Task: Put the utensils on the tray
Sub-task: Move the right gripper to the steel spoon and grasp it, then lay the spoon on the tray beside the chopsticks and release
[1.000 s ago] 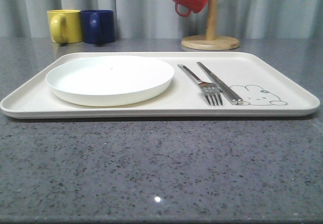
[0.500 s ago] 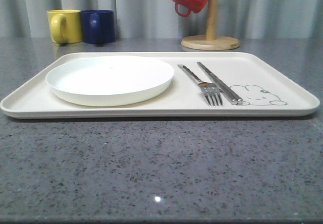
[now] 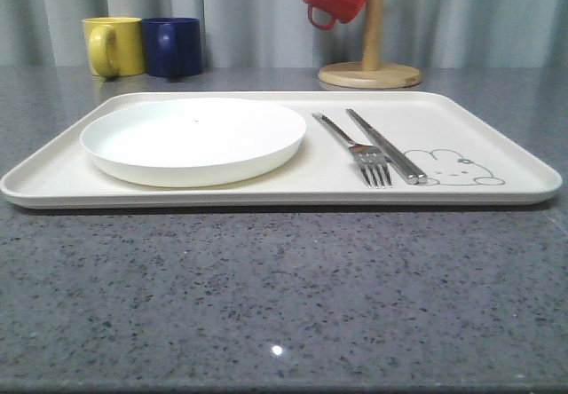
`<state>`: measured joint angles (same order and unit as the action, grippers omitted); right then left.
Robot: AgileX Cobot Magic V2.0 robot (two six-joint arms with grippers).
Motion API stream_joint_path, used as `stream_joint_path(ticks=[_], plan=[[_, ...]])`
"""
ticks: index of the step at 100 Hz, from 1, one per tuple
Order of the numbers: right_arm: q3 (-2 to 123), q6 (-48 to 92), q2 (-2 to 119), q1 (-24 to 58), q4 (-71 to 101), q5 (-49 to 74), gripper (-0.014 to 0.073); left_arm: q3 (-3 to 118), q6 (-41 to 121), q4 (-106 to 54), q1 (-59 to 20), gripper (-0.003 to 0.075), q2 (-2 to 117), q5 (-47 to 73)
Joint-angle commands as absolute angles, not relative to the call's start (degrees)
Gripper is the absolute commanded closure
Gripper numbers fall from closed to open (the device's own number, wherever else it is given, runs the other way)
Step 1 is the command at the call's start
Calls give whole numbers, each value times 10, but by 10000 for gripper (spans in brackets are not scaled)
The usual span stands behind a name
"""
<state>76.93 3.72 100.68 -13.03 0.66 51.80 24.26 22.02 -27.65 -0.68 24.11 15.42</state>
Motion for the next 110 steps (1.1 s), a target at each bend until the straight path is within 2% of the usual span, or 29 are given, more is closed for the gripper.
stream_joint_path(ticks=[1,8,29,55,78,110], plan=[[784,42,986,-134,4,515,591,258,216,-282,-6,739,244,114],[784,42,986,-134,4,515,669,258,216,-282,-6,739,244,114],[784,42,976,-134,29,523,661,258,216,-282,-6,739,244,114],[784,22,908,-101,68,555,652,258,216,-282,-6,739,244,114],[783,-20,847,-3,62,562,650,258,216,-282,-6,739,244,114],[760,-185,847,166,-48,515,650,258,216,-282,-6,739,244,114]])
